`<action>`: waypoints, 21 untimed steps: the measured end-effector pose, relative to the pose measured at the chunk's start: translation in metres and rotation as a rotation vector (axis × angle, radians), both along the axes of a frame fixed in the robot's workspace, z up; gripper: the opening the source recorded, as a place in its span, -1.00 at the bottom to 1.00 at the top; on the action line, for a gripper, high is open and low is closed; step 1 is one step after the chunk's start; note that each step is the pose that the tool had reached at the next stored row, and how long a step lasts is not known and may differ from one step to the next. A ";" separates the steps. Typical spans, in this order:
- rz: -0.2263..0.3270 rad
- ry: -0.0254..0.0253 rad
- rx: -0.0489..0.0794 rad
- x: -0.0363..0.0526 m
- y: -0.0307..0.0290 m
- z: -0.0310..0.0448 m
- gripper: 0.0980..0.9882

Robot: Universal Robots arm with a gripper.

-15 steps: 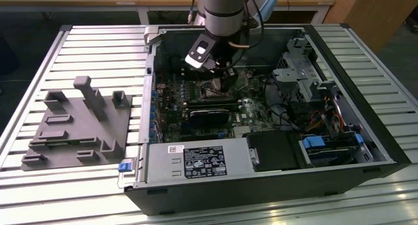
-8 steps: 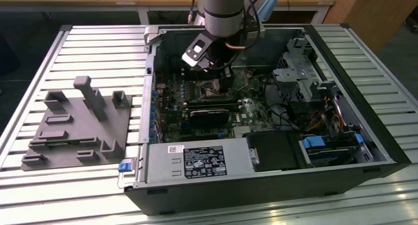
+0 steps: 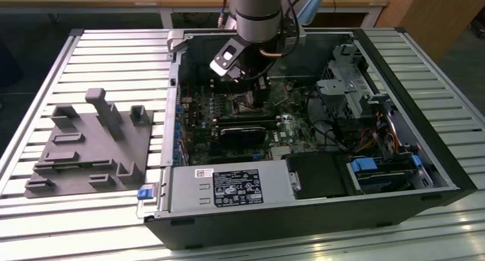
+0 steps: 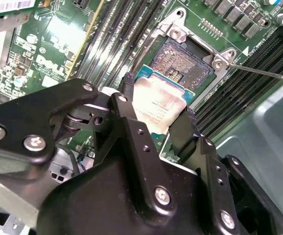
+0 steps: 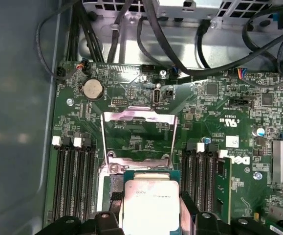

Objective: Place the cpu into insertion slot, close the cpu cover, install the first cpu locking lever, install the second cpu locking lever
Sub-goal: 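Place the cpu into insertion slot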

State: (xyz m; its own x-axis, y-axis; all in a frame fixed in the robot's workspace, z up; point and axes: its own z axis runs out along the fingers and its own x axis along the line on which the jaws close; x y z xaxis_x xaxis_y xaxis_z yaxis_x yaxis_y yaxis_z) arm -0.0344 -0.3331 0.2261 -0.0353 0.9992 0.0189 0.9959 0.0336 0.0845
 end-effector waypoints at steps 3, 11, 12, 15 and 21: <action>-0.007 0.0000 0.000 -0.0029 0.0014 -0.0010 0.00; -0.039 0.0000 0.000 -0.0109 0.0042 -0.0037 0.00; -0.039 0.0000 0.000 -0.0115 0.0051 -0.0042 0.00; -0.040 0.0000 0.000 -0.0125 0.0075 -0.0063 0.00; -0.043 0.0000 0.000 -0.0133 0.0090 -0.0135 0.00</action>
